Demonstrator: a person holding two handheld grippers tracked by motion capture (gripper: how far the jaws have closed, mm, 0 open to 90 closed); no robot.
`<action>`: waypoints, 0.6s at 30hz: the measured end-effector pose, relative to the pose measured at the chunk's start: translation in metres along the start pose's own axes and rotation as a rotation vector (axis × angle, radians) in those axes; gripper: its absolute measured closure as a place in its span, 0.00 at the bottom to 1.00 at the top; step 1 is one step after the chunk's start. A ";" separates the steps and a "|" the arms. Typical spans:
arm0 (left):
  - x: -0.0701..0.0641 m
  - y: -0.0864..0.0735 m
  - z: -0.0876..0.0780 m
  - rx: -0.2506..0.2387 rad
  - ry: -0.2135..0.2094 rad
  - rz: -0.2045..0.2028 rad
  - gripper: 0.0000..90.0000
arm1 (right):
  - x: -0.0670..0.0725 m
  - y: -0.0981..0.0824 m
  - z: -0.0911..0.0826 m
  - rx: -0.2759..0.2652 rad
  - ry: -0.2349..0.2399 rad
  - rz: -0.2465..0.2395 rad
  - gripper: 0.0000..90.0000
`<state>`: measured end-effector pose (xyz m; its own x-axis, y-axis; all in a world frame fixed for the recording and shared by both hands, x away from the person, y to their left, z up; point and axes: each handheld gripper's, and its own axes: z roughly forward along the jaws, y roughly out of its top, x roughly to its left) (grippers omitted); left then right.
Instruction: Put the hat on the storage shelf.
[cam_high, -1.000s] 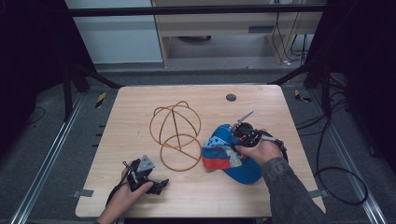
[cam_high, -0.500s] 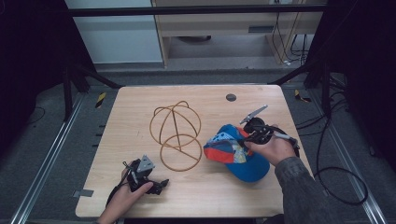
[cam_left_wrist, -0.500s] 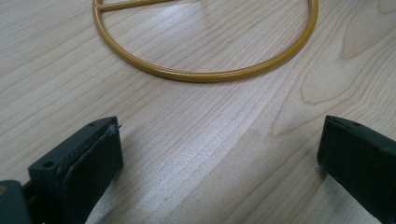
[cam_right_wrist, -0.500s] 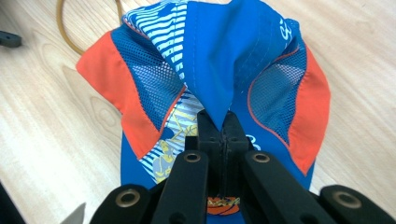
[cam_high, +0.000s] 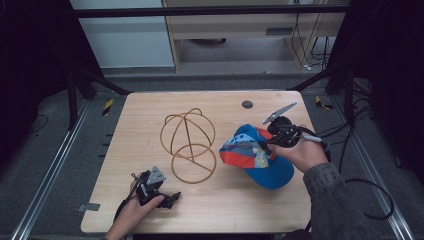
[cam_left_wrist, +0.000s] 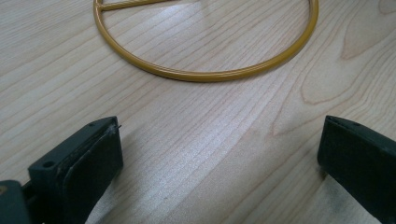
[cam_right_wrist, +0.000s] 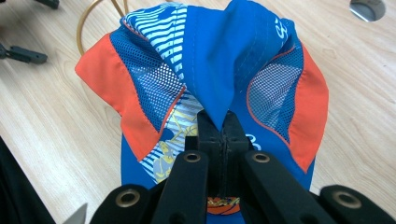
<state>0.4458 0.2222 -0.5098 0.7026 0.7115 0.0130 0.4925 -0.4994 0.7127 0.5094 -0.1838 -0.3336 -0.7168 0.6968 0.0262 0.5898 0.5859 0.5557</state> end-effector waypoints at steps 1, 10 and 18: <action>0.000 0.000 0.000 0.000 0.000 0.000 0.00 | 0.000 0.001 -0.005 -0.008 -0.005 0.006 1.00; -0.001 0.000 -0.001 0.001 0.011 -0.011 0.00 | 0.000 0.006 -0.026 -0.058 -0.045 0.058 1.00; -0.003 0.000 -0.001 0.004 0.026 -0.027 0.00 | 0.001 0.014 -0.042 -0.085 -0.067 0.091 1.00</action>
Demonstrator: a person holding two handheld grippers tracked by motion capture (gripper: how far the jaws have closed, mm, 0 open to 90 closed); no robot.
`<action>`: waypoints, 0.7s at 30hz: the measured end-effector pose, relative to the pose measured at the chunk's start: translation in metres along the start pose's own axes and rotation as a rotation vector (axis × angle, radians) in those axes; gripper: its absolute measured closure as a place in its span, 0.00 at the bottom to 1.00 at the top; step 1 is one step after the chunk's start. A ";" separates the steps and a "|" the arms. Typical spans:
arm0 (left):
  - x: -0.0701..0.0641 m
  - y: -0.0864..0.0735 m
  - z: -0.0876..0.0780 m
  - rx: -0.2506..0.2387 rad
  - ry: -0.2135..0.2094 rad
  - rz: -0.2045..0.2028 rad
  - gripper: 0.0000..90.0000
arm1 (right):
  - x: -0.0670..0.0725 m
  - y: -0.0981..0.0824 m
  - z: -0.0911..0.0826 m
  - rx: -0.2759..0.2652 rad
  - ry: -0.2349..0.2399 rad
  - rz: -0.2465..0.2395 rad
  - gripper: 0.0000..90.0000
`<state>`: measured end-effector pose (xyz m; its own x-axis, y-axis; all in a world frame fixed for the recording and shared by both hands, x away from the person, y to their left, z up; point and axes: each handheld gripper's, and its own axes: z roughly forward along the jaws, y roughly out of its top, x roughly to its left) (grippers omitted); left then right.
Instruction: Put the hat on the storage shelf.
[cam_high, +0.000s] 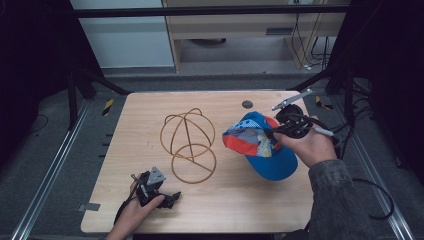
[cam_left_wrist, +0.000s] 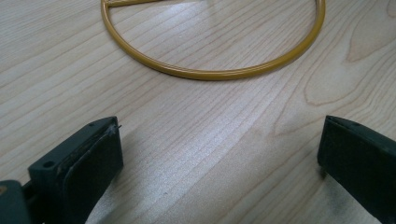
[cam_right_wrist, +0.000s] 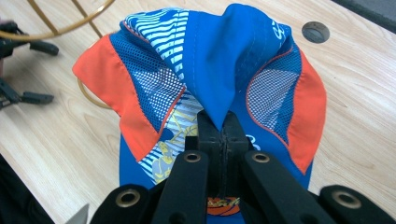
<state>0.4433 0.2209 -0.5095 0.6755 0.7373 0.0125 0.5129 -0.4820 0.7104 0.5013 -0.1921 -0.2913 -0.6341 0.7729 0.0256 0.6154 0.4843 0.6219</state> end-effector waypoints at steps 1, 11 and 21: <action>-0.001 0.000 0.000 0.002 0.005 -0.004 0.00 | 0.000 0.002 -0.001 0.000 -0.004 0.007 1.00; 0.006 0.004 0.004 -0.001 0.024 -0.019 0.00 | 0.003 0.029 -0.020 -0.026 -0.050 0.007 1.00; 0.006 0.001 0.000 0.000 0.033 -0.026 0.00 | 0.011 0.064 -0.043 -0.082 -0.067 -0.023 1.00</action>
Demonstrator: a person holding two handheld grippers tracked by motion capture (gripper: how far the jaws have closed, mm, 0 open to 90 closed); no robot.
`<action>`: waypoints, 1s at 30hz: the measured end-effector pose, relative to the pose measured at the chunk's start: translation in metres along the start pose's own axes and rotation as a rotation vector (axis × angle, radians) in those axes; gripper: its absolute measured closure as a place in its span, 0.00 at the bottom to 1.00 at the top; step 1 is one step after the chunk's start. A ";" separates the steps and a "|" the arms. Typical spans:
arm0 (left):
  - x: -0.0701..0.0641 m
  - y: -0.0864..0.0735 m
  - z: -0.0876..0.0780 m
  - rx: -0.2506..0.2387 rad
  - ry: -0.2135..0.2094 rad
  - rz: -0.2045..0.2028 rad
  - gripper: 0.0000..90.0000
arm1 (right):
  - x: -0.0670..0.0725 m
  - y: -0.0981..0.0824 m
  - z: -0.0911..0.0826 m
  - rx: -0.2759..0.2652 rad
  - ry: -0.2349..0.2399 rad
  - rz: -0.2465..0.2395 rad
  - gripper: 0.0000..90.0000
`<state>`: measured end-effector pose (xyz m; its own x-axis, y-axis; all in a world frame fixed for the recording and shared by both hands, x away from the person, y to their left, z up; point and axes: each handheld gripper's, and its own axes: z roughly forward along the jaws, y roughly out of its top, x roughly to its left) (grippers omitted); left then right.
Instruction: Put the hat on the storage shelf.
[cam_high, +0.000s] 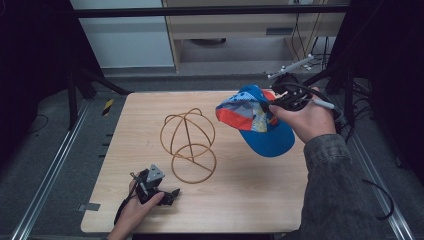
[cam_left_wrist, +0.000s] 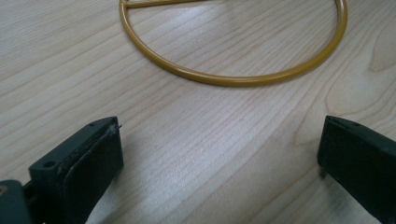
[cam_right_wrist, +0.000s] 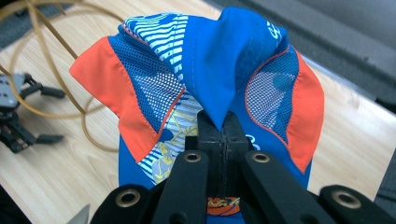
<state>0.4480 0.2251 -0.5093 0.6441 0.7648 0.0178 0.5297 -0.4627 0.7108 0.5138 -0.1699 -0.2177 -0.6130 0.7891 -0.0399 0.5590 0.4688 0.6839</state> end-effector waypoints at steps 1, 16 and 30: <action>0.000 0.000 0.000 0.000 -0.003 -0.001 0.00 | 0.002 0.002 -0.002 -0.016 0.002 -0.003 1.00; 0.001 -0.001 -0.001 0.001 -0.005 0.005 0.00 | 0.063 0.046 -0.017 -0.118 0.060 -0.192 1.00; 0.001 -0.002 -0.003 0.002 -0.007 0.003 0.00 | 0.106 0.081 0.029 -0.085 0.152 -0.314 1.00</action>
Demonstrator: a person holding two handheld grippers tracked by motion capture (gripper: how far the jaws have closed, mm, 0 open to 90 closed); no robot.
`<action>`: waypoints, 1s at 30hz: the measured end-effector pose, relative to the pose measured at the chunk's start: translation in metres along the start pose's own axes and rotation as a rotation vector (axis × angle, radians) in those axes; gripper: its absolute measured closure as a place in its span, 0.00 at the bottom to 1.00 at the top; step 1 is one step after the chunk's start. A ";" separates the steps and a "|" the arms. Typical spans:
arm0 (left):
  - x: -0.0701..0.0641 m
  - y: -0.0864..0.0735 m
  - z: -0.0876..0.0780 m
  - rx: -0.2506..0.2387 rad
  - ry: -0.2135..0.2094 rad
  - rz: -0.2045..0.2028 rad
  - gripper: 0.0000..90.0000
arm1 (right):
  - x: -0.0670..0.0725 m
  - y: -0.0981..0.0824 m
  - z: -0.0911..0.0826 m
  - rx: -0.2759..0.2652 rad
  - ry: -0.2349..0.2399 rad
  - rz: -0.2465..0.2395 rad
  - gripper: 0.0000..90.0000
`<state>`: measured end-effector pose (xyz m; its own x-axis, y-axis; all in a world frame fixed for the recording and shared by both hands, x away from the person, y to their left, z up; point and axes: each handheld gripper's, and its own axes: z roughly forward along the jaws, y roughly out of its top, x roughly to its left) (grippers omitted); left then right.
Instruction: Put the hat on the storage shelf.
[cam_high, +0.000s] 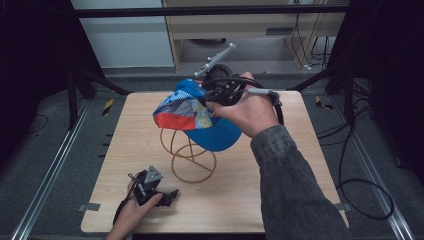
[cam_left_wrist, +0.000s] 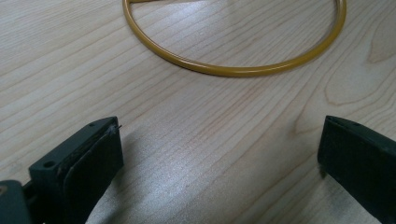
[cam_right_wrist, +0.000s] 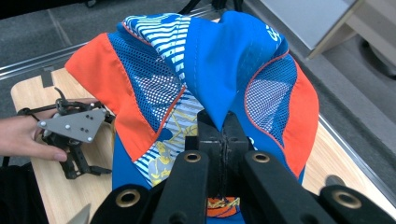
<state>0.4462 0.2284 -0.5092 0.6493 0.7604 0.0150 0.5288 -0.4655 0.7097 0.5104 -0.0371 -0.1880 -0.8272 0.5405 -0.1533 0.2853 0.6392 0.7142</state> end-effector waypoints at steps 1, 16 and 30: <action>0.000 0.000 0.000 0.002 0.000 0.000 0.00 | 0.002 0.001 0.004 -0.001 0.002 -0.003 1.00; 0.000 0.000 -0.001 0.003 0.002 -0.002 0.00 | 0.012 0.017 0.028 0.039 0.029 -0.030 1.00; 0.000 -0.001 -0.001 0.004 0.005 -0.001 0.00 | 0.015 0.024 0.062 0.067 0.058 -0.032 1.00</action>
<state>0.4452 0.2288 -0.5089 0.6461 0.7631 0.0174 0.5318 -0.4663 0.7069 0.5344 0.0203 -0.2154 -0.8626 0.4879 -0.1337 0.2888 0.6920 0.6617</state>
